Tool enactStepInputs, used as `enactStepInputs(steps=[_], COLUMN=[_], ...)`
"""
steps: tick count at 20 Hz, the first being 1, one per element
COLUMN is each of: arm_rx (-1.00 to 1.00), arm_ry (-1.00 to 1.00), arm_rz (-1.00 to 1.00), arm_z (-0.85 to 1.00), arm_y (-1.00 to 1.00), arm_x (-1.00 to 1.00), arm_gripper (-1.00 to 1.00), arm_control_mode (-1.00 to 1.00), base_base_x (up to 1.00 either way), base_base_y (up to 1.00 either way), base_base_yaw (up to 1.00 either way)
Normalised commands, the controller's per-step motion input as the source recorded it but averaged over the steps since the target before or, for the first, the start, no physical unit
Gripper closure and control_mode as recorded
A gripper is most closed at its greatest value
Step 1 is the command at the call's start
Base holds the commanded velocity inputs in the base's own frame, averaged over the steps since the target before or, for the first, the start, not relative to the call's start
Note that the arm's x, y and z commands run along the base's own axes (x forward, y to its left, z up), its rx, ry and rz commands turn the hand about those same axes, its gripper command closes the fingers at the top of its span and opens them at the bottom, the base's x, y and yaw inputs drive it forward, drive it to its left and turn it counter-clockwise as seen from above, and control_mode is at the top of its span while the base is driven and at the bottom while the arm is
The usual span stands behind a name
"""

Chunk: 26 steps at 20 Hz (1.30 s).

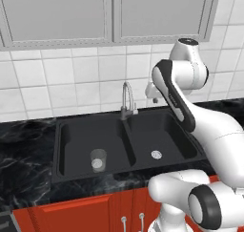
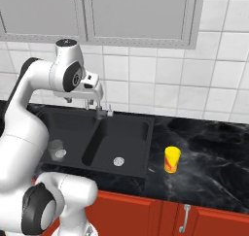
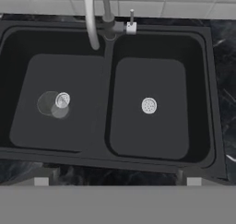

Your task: Move any existing items from the left basin to the right basin for drying. Then move the cup from the counter to the left basin of the sink for washing.

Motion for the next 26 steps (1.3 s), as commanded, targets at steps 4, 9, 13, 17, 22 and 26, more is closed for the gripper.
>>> enactStepInputs(steps=[4, 9, 13, 17, 22, 26], arm_rx=[0.00, 0.00, 0.00, 0.00, 0.00, 0.00], arm_ry=[0.00, 0.00, 0.05, 0.02, 0.00, 0.05], arm_rz=[0.00, 0.00, -0.03, -0.05, -0.11, -0.11], arm_z=[-0.10, -0.07, -0.06, -0.06, -0.13, -0.30], arm_y=[0.10, 0.38, 0.52, 0.44, 0.32, 0.30], arm_x=[-0.26, -0.04, 0.00, -0.14, -0.28, -0.10], arm_gripper=[-1.00, -1.00, -1.00, -1.00, -1.00, -1.00], arm_control_mode=[-1.00, -1.00, -1.00, -1.00, -1.00, -1.00], base_base_x=[0.00, 0.00, 0.00, 0.00, 0.00, 0.00], base_base_y=[0.00, 0.00, 0.00, 0.00, 0.00, 0.00], base_base_yaw=[0.00, 0.00, 0.00, 0.00, 0.00, 0.00])
